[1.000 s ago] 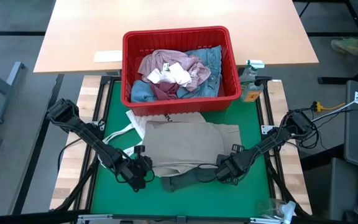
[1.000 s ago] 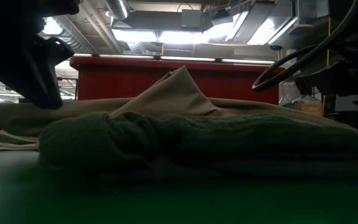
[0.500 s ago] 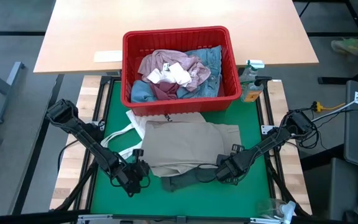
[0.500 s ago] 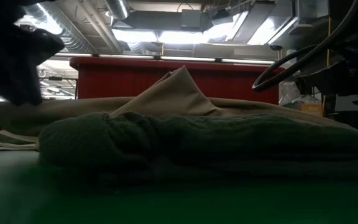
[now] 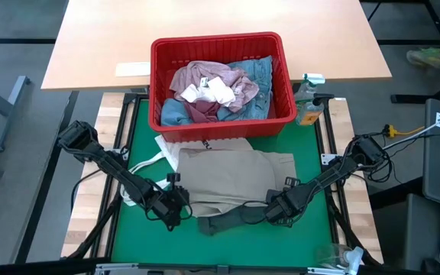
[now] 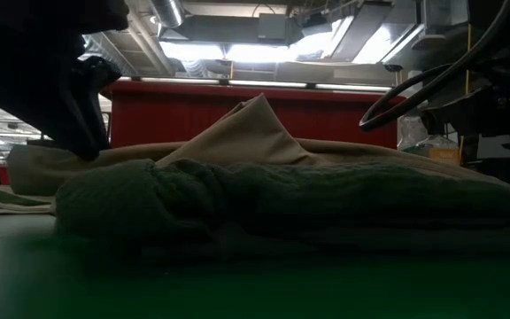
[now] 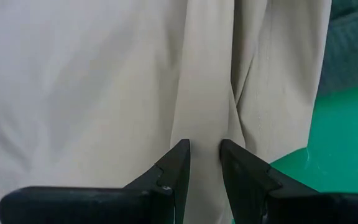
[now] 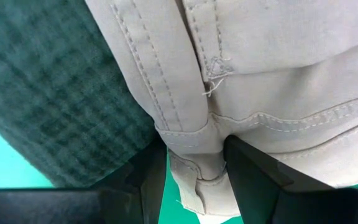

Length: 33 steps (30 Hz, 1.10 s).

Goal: Fold laundry
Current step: Fold the grey shorts

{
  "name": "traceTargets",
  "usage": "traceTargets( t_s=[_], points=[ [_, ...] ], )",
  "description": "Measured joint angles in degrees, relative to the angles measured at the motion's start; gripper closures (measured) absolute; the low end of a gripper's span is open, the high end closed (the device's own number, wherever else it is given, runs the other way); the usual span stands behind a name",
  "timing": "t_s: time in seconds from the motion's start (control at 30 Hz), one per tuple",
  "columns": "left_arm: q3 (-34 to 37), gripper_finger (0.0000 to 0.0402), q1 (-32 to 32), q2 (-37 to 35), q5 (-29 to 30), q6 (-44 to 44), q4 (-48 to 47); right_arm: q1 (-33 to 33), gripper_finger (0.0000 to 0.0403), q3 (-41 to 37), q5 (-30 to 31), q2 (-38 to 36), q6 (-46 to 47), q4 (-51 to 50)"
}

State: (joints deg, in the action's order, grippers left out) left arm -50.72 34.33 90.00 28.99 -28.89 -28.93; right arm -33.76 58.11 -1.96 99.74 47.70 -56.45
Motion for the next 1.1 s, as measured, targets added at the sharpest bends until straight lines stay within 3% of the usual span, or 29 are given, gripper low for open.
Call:
traceTargets(
  t_s=[0.33, 0.57, 0.87, 1.1],
  points=[
    [0.0, 0.032, -1.3, 0.0, -1.7, 2.5, -0.6, 0.0, 0.024, 0.0, 0.0, 0.0, 0.0, 0.0],
    [0.0, 0.0394, -1.3, 0.0, 0.7, -0.3, -0.7, 0.0, 0.024, 0.0, 0.0, 0.0, 0.6, 0.6],
    [-2.7, 0.04, -0.8, 0.0, 1.8, -2.4, -1.0, 0.0, 0.024, 0.0, -0.1, -0.6, 1.6, 1.1],
    [-8.7, 0.0401, 1.7, 0.0, 1.5, -2.0, -9.2, 0.0, 0.024, 0.0, -0.6, -1.2, 1.5, 0.9]
  ],
)
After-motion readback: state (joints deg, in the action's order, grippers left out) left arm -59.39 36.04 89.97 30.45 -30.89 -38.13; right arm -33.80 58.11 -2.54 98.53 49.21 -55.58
